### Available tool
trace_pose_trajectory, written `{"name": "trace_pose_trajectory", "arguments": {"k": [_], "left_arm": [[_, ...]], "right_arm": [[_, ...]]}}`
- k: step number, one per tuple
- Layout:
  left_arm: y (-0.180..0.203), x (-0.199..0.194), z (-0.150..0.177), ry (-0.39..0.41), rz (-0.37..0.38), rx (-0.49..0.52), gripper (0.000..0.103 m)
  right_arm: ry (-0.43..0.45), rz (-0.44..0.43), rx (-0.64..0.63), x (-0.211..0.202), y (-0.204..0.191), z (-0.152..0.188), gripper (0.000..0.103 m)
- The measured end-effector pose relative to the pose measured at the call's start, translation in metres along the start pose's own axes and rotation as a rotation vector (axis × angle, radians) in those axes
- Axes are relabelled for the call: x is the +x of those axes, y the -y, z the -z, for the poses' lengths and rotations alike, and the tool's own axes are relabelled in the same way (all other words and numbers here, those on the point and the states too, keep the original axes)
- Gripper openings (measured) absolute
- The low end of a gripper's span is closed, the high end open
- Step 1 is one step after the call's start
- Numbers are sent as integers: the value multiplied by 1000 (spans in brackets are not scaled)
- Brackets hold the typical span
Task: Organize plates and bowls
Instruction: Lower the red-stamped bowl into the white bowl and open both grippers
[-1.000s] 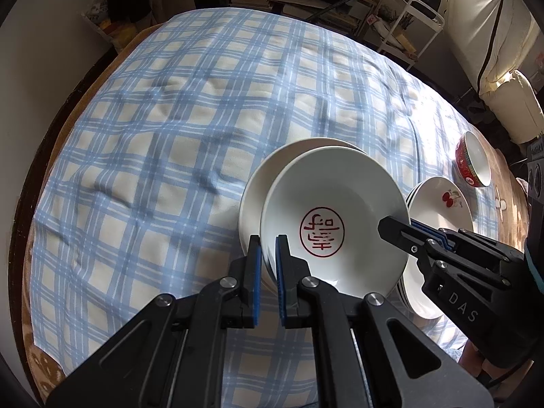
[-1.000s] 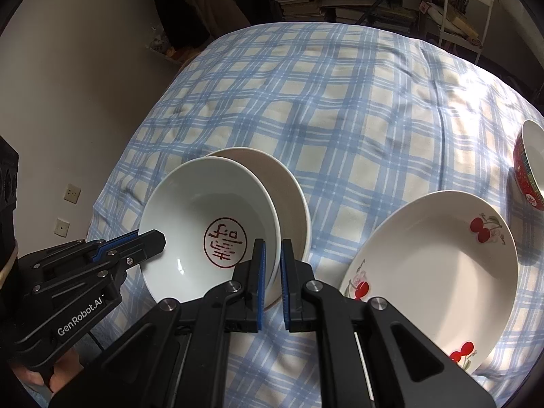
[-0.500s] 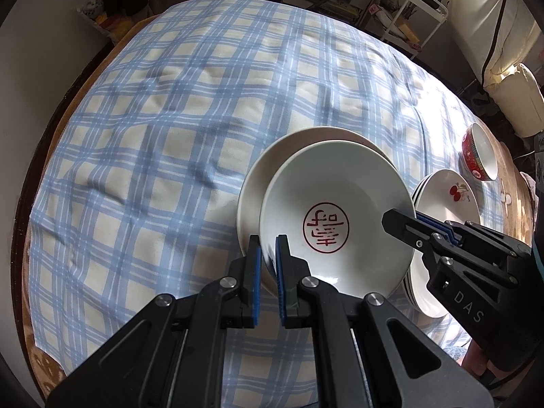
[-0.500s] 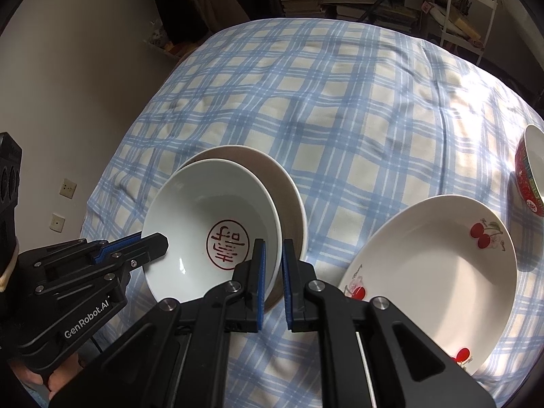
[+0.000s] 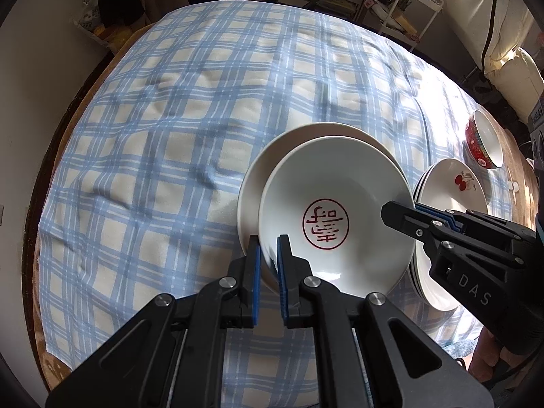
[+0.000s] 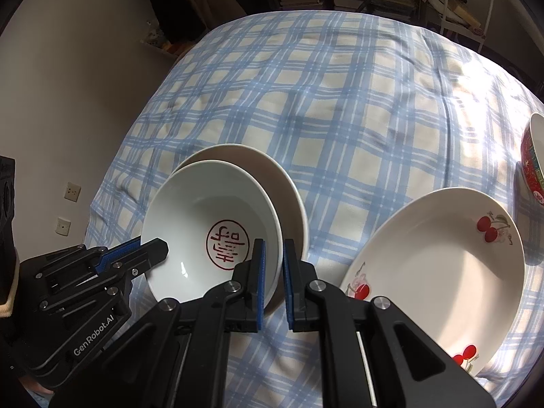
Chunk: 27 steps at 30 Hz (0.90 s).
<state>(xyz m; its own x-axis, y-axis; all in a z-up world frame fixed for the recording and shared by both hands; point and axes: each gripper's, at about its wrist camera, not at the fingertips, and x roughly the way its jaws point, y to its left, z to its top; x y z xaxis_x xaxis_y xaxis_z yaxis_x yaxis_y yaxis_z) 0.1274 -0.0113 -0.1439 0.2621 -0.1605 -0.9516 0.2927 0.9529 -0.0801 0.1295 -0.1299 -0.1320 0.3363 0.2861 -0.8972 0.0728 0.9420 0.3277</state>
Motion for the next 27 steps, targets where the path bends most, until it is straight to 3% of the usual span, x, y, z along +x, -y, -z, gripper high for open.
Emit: {"name": "trace_pose_trajectory", "arguments": {"k": [14,18,23,25,27], "left_arm": [[0,1,0,-1,-13,6,9],[-1,-3,0,27,-64,23,9],[-5,-7,-1,24,-43,3,9],[-4,-13,-2,29,-32,1,10],[-1,-23,-6,41,-6,-9,15]], "right_arm": [[-32,-17,15,0,0,2,13],[-33,-38,29,-4,1,3,16],[-6,-64,40,-17,3,2,20],[3,-69,49,-25,4,1,25],[23,-69,59,-36,8,-2,48]]}}
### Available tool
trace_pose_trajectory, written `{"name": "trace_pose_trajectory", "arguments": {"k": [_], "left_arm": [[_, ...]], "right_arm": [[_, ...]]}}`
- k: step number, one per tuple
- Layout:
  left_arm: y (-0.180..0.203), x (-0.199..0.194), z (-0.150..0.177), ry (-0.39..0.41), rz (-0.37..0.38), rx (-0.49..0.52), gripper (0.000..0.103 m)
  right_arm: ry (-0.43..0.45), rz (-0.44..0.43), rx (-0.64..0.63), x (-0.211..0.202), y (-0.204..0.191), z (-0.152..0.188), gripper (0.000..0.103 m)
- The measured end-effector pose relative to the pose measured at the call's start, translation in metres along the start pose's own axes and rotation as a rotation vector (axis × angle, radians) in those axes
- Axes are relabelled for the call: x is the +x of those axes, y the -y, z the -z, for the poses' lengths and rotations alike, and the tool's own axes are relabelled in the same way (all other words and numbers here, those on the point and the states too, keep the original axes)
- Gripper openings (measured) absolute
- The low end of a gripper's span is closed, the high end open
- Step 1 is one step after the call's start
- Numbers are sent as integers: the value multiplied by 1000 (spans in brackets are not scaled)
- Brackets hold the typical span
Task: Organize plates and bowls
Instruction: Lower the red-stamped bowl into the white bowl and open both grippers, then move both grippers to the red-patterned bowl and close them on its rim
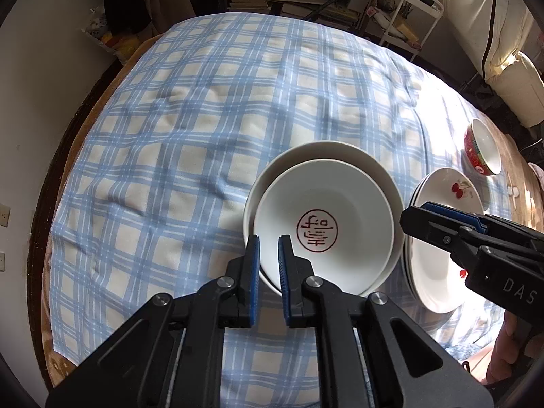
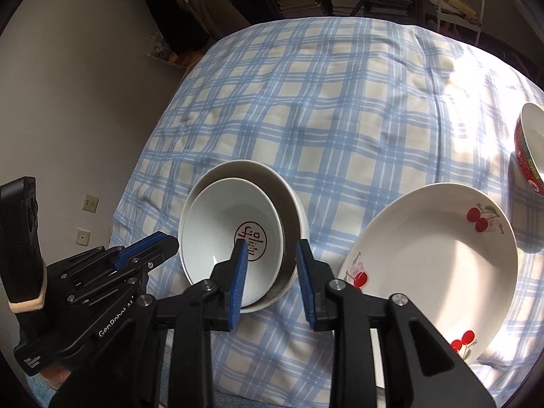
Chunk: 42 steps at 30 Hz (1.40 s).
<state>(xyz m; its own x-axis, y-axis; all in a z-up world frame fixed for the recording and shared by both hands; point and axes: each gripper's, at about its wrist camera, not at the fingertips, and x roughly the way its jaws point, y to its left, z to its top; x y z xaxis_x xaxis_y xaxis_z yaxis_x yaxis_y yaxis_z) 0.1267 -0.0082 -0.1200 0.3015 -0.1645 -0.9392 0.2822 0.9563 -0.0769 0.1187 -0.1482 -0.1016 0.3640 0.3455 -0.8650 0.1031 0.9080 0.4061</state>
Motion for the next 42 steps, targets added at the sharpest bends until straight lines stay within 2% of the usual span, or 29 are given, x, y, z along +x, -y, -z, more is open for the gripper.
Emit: {"name": "trace_pose_trajectory", "arguments": {"k": [2,4,7,9,10,12,17,21,30,37,42], "left_arm": [[7,-11,-7,18,1,13,16],[15,-21,-15,34,-4,22,19],[26,-31,-29,55,-2,14,35],[37,-35,-38,72,-14,19,49],[43,-36,-42,77,-24,25,54],[56,-37,-51,85,-35,34,73],[98,-36,-72,113,-45,87,87],[135,-27,-86,114,-5,116,88],[201,6,-108,114,-10,151,88],[245,26,-123,138,30,234,88],[277,44,-130,125,48,278,88]], "right_arm": [[35,11,-1,-14,3,-5,60],[57,35,-4,-27,9,-13,64],[83,53,22,-44,26,-23,81],[111,61,50,-55,41,-27,94],[123,68,58,-60,49,-29,96],[132,82,63,-69,63,-33,97],[165,137,65,-90,100,-43,98],[193,160,83,-106,136,-50,98],[229,182,155,-121,214,-57,98],[248,194,177,-122,253,-58,98],[245,210,212,-118,278,-59,98]]}}
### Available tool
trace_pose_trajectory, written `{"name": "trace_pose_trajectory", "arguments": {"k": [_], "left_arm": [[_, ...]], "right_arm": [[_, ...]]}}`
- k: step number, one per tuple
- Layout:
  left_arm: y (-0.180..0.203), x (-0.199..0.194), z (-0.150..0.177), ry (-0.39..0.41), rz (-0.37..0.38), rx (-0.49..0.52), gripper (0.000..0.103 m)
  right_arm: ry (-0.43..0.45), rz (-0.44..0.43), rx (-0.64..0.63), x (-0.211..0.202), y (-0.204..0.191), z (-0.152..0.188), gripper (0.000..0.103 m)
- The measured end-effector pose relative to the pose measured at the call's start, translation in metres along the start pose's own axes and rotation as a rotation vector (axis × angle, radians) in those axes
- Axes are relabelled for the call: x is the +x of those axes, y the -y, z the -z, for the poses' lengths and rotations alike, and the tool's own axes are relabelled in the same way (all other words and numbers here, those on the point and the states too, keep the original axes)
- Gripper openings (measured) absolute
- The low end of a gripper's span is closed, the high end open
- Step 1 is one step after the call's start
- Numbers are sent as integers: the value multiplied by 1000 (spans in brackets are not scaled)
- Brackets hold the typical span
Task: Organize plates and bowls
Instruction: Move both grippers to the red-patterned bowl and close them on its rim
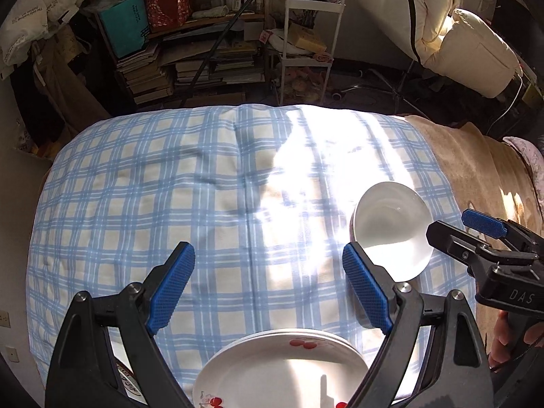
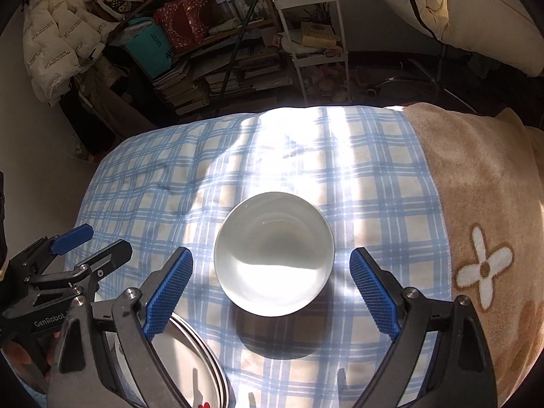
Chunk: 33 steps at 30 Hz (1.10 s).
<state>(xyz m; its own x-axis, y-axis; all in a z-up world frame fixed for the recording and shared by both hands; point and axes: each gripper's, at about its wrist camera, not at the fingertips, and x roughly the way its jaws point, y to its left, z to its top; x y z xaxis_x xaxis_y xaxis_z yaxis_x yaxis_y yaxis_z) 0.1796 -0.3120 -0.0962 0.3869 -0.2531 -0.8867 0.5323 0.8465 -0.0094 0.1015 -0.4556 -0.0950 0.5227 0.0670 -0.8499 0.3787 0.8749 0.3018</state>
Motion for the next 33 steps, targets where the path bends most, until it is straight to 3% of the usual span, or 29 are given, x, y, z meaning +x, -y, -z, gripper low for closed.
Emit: {"name": "trace_pose_trajectory", "arguments": {"k": [7,14,19,24,29,33], "left_arm": [[34,34,-10,-56,34,52,88],[54,66,-10,-111,26,75,87],[60,88,-8,-159,38,62,67],[65,102,-5,-196,82,60,39],[66,106,-3,-211,177,29,10],[69,105,-4,-210,171,35,9]], "right_arm": [[-20,10,44,15,28,0,97],[-61,3,81,34,47,3,82],[-110,-13,94,51,55,7,61],[-152,-26,102,65,55,8,28],[-148,-62,99,65,50,7,14],[-150,-21,75,66,43,5,13]]}}
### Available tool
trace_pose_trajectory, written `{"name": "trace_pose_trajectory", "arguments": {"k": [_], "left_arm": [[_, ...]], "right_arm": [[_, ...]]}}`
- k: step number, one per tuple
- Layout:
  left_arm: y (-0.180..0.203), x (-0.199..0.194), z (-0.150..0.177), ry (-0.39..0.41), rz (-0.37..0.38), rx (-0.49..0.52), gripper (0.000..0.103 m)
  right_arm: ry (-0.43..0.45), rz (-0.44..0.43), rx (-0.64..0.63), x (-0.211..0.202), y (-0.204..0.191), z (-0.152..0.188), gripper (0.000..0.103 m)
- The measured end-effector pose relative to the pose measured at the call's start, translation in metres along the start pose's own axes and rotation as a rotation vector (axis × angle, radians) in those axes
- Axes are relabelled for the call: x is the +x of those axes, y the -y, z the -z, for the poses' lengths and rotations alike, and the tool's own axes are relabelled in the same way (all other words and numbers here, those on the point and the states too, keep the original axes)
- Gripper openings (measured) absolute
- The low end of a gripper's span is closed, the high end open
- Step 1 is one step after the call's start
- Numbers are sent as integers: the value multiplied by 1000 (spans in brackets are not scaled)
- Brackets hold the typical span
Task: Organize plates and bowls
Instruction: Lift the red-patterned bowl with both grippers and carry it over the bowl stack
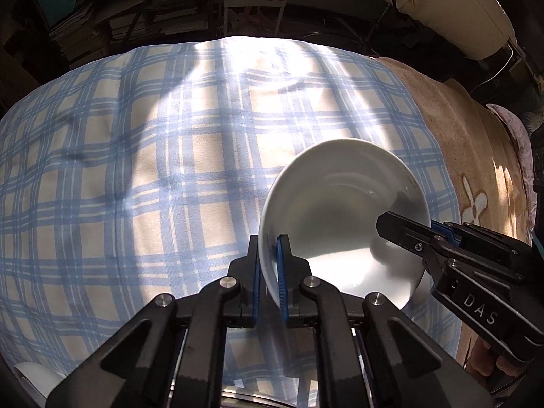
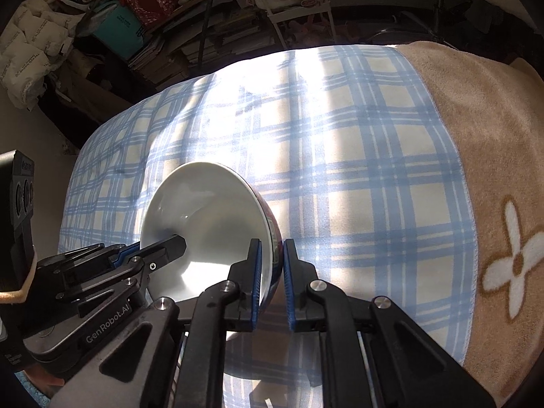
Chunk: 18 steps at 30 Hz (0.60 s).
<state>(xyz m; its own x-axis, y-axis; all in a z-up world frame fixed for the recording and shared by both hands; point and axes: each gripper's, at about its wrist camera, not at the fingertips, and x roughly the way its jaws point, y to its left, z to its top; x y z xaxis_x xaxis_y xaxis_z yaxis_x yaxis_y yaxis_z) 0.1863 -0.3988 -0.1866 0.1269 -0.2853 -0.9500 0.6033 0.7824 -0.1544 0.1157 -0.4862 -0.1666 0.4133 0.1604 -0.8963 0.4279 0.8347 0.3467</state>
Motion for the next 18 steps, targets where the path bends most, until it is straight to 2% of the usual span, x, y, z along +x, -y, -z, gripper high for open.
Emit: {"name": "trace_pose_trajectory", "arguments": {"k": [7,18], "left_arm": [[3,-23,8,31,-35,26,8],[-32,-71,33,71,-52,-23,7]], "right_arm": [[-9,21,-10,-6,-9,11,13],[44,0,-54,-33,-59,27,13]]}}
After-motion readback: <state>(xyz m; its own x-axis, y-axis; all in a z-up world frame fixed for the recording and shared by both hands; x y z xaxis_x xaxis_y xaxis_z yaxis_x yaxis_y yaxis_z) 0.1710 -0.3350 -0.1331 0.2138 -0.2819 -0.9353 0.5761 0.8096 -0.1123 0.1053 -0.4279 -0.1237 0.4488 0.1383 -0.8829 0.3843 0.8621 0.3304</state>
